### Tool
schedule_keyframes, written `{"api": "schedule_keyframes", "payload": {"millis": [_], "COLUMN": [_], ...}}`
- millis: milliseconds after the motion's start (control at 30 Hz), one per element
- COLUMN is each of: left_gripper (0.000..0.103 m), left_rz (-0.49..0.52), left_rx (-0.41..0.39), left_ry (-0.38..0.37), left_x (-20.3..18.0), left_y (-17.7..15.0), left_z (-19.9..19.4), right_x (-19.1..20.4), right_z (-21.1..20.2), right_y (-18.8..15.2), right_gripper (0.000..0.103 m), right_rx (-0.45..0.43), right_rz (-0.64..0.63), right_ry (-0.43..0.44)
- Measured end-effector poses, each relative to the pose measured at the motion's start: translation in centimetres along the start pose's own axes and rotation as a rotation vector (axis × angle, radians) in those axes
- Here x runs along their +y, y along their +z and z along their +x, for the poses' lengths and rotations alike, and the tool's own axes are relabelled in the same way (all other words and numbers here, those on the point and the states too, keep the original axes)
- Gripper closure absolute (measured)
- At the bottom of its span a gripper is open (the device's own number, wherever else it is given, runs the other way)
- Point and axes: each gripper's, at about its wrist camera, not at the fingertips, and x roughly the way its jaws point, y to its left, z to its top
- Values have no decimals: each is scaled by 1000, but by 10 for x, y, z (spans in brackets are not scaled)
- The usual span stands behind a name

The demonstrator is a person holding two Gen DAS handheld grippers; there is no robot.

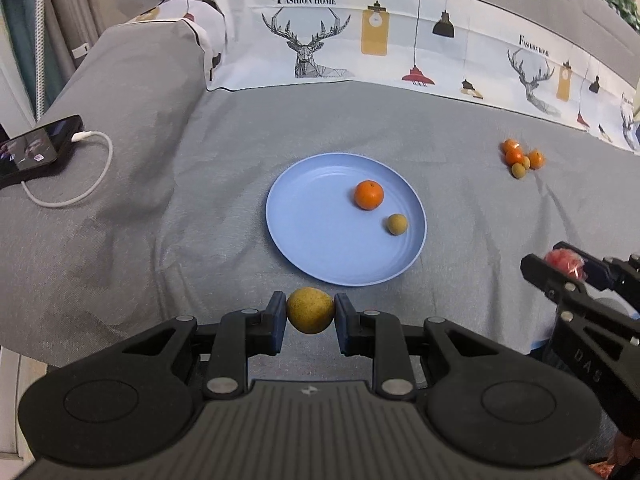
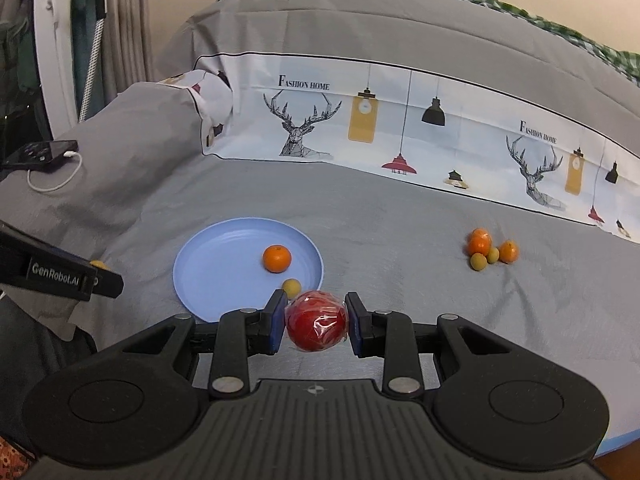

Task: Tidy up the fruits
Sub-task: 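Carry the red fruit and yellow fruit toward the blue plate with both tools, then lower both fruits onto the blue plate and open both tools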

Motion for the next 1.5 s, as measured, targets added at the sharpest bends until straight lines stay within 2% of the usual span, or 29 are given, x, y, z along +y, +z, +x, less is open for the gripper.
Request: {"api": "schedule_keyframes", "payload": {"millis": [767, 1100, 1500], "left_gripper": [75, 75, 75], "left_rz": [-20, -4, 23], "left_rx": [19, 36, 64], "left_ry": [9, 18, 30], "left_x": [10, 10, 7], "left_y": [18, 46, 70], "left_z": [20, 51, 117], "right_x": [5, 5, 21], "right_z": [21, 61, 134], "right_y": [1, 16, 27], "right_gripper": [70, 70, 70], "right_rx": [40, 39, 69], "right_rz": [-32, -14, -60], "right_ry": [28, 60, 102]}}
